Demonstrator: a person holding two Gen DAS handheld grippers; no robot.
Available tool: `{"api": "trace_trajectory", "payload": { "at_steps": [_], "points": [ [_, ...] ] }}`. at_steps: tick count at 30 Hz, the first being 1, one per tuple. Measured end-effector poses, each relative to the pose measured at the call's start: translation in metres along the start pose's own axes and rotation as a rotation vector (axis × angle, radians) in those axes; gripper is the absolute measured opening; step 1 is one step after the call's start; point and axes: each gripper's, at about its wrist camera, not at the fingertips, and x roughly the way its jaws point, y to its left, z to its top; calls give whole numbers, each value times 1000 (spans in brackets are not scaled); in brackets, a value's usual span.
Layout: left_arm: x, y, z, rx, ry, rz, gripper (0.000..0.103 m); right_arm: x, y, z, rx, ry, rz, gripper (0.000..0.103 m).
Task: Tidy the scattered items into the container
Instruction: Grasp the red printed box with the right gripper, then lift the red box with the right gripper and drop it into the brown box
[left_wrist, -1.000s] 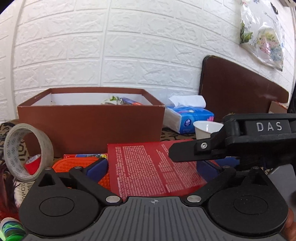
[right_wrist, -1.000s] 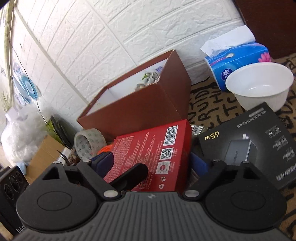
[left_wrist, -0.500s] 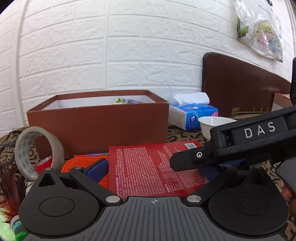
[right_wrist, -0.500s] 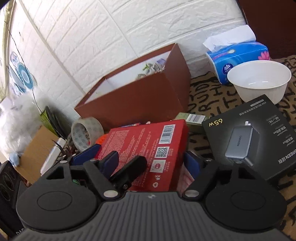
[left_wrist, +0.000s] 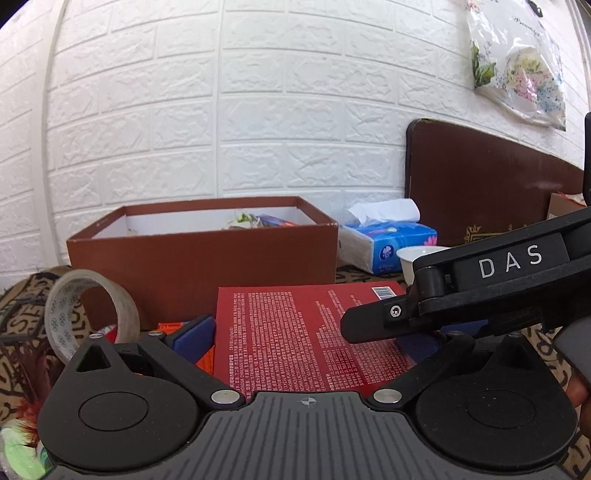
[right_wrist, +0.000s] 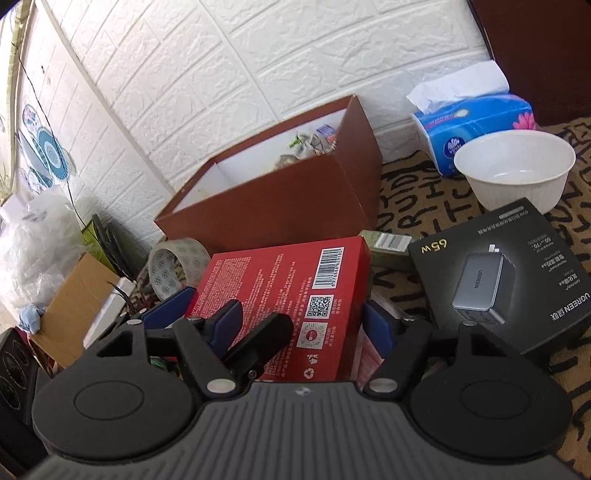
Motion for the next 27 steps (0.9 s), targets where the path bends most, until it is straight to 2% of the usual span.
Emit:
{"api": "trace_trajectory", "payload": {
  "at_steps": [7, 13, 22, 27],
  "points": [
    [-8, 0, 25, 21, -57, 21, 103, -14, 15, 17, -26, -46, 12, 76],
    [3, 16, 70, 47, -118, 61, 103, -13, 33, 54, -54, -97, 33, 76],
    [67, 53, 129, 112, -171, 160, 103, 34, 52, 121, -47, -143, 70, 76],
    [114, 74, 135, 91, -129, 180, 103, 79, 45, 144, -15, -125, 69, 76]
  ]
}}
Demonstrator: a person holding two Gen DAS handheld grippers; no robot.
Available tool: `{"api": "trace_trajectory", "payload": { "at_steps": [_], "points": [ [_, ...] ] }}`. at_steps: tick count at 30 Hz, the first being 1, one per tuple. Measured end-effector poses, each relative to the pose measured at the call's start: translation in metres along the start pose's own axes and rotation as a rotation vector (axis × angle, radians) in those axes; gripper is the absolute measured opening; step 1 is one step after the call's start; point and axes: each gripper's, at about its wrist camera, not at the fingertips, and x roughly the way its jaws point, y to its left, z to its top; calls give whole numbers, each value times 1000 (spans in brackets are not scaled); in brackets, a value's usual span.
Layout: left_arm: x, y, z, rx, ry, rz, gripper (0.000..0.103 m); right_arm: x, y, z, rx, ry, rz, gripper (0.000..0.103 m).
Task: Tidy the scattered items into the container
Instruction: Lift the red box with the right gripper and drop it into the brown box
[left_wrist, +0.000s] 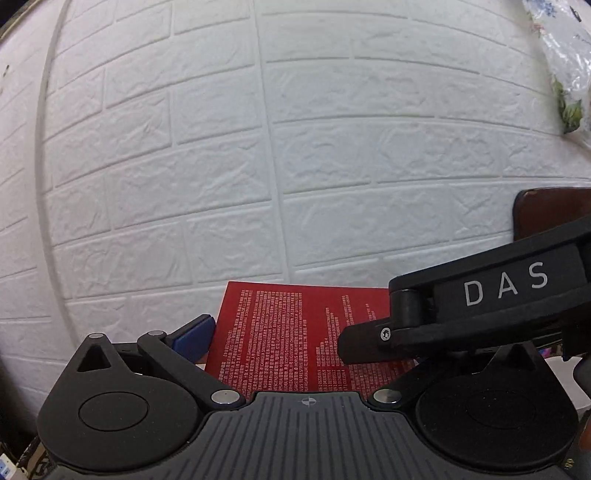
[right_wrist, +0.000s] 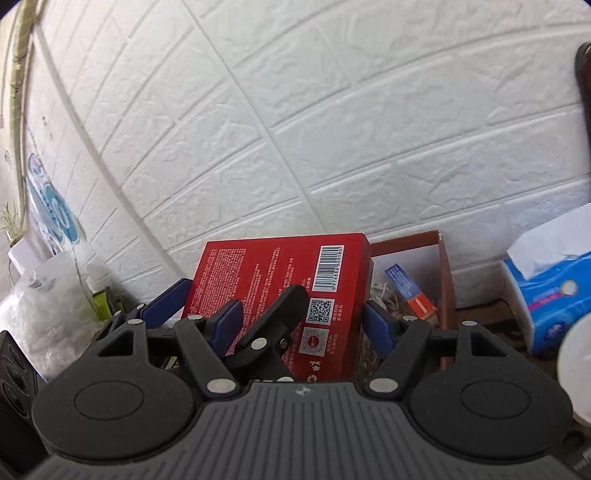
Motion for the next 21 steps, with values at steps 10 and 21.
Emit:
{"api": "trace_trajectory", "payload": {
  "at_steps": [10, 21],
  "points": [
    [45, 15, -22, -28, 68, 9, 103, 54, -19, 2, 43, 35, -20, 75],
    [51, 10, -36, 20, 145, -27, 95, 56, -28, -7, 35, 44, -76, 75]
  ]
}}
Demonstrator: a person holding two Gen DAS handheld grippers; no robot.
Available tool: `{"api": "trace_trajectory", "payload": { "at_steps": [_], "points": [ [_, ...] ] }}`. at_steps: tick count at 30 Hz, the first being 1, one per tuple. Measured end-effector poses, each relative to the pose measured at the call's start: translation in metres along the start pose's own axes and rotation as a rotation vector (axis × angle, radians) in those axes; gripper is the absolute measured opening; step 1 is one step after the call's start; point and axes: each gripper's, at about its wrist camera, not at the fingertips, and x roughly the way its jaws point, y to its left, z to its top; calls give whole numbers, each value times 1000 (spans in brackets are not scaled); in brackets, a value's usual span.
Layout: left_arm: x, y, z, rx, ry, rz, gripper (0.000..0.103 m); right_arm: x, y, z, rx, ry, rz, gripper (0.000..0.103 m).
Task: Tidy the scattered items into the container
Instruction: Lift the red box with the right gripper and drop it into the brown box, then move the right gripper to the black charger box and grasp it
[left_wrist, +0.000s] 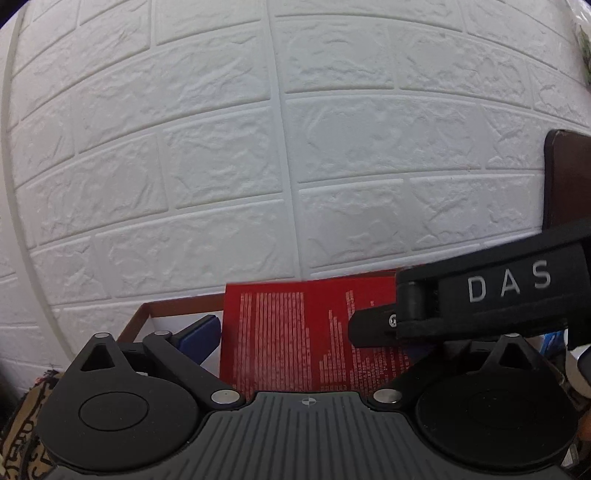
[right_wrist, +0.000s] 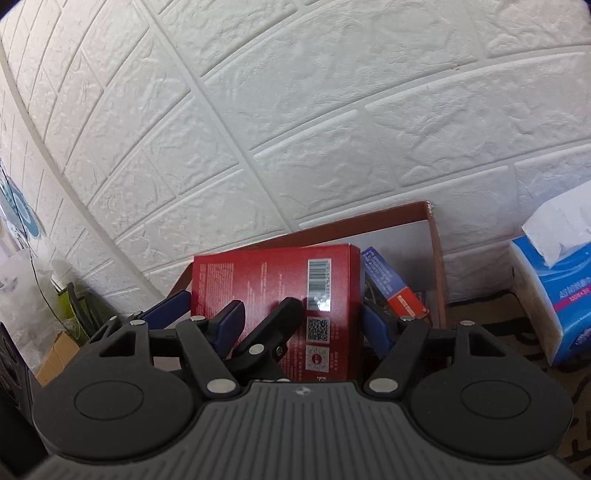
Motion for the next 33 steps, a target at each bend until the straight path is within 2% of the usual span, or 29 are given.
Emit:
{"api": "trace_trajectory", "payload": {
  "at_steps": [3, 7, 13, 17, 22, 29, 33],
  "points": [
    [-9, -2, 0, 25, 7, 4, 95, -13, 0, -2, 9, -26, -18, 80],
    [-34, 5, 2, 4, 2, 16, 95, -44, -2, -5, 23, -70, -31, 80],
    [-106, 7, 3, -31, -55, -4, 96, -114, -4, -22, 42, -118, -1, 80],
    [-154, -9, -9, -29, -77, -54, 97, -162, -10, -49, 59, -140, 6, 80],
    [-189, -41, -41, -6, -57, -112, 97, -214, -23, -90, 112, -149, 5, 82],
    [-204, -64, -89, -16, 30, -157, 97, -253, -45, -153, 197, -118, -33, 83],
    [-207, -64, -106, -21, 43, -177, 97, -262, -59, -183, 244, -90, -60, 83]
  ]
}}
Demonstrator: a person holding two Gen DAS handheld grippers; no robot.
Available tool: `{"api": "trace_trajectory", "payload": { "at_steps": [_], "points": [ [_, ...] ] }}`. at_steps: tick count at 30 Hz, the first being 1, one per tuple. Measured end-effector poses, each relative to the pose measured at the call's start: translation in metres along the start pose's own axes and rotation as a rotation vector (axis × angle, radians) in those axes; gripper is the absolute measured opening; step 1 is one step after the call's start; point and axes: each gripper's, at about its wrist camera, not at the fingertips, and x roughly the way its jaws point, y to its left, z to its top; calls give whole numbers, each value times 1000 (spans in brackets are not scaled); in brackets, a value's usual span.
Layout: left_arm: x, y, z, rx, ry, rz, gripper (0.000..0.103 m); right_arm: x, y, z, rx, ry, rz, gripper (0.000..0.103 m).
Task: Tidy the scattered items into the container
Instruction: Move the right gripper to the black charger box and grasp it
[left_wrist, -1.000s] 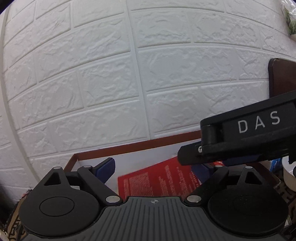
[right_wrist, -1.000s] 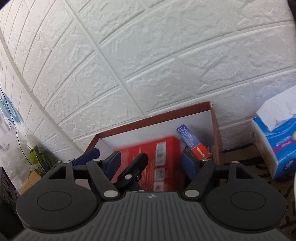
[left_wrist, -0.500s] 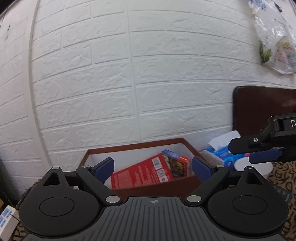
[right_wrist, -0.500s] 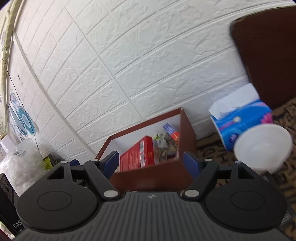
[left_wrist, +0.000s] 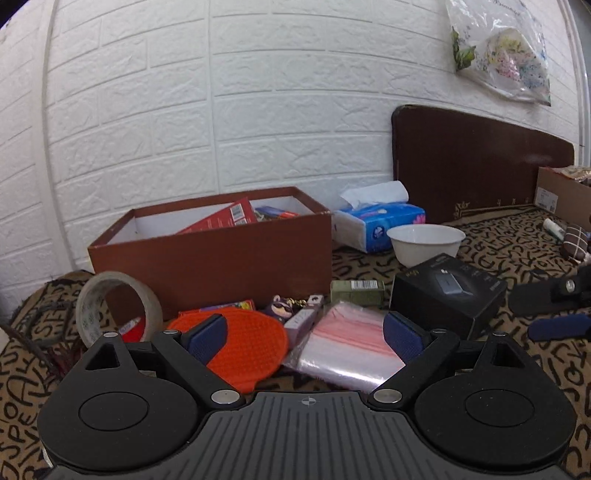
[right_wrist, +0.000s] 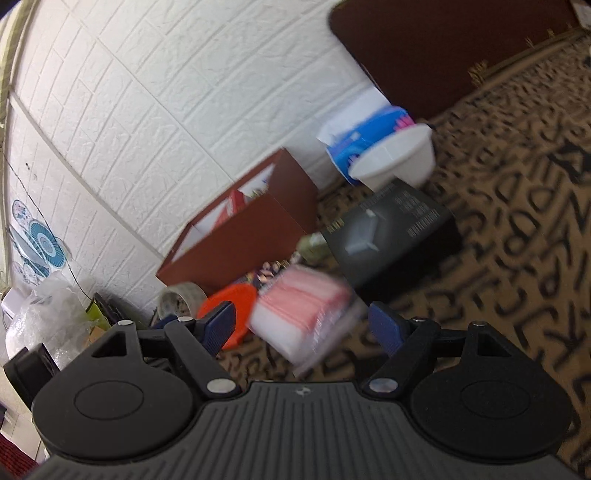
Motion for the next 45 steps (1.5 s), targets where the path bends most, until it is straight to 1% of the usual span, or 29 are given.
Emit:
{"api": "trace_trajectory", "payload": {
  "at_steps": [5, 10, 12, 14, 17, 21, 26, 29, 30, 33, 34, 36, 37, 40, 45],
  "points": [
    [-1, -1, -9, 14, 0, -18, 97, -5, -17, -17, 37, -1, -38, 83],
    [-5, -6, -7, -14, -8, -32, 97, -13, -31, -19, 37, -24, -87, 83],
    [-5, -15, -2, -24, -18, -43, 97, -16, -37, -11, 34, -47, -102, 83],
    [-4, -30, 3, -21, -28, -60, 97, -20, -48, 1, 59, -71, -99, 83],
    [4, -56, 10, -4, -36, -83, 98, -21, -63, 26, 82, -85, -85, 86],
    [23, -88, 17, 14, -6, -131, 98, -12, -84, 58, 108, -84, -75, 87],
    [49, -110, 19, -14, 24, -133, 98, 8, -107, 87, 110, -40, -55, 87],
    [64, -117, 19, -50, 60, -135, 98, 21, -116, 98, 84, -3, -20, 87],
    [68, -119, 18, -49, 69, -120, 98, 26, -119, 101, 77, 13, -2, 87],
    [79, -130, 16, -28, 93, -41, 99, 43, -124, 108, 63, 63, 50, 87],
    [80, -132, 15, -29, 85, -25, 102, 49, -125, 110, 56, 80, 62, 87],
    [81, -134, 15, -50, 66, 32, 103, 60, -126, 112, 49, 111, 85, 86],
    [83, -134, 15, -65, 64, 48, 103, 66, -127, 112, 49, 128, 99, 86],
    [90, -133, 17, -103, 78, 50, 103, 81, -130, 114, 61, 170, 131, 86],
    [104, -146, 22, -105, 85, 22, 103, 93, -130, 117, 48, 207, 159, 86]
  ]
}}
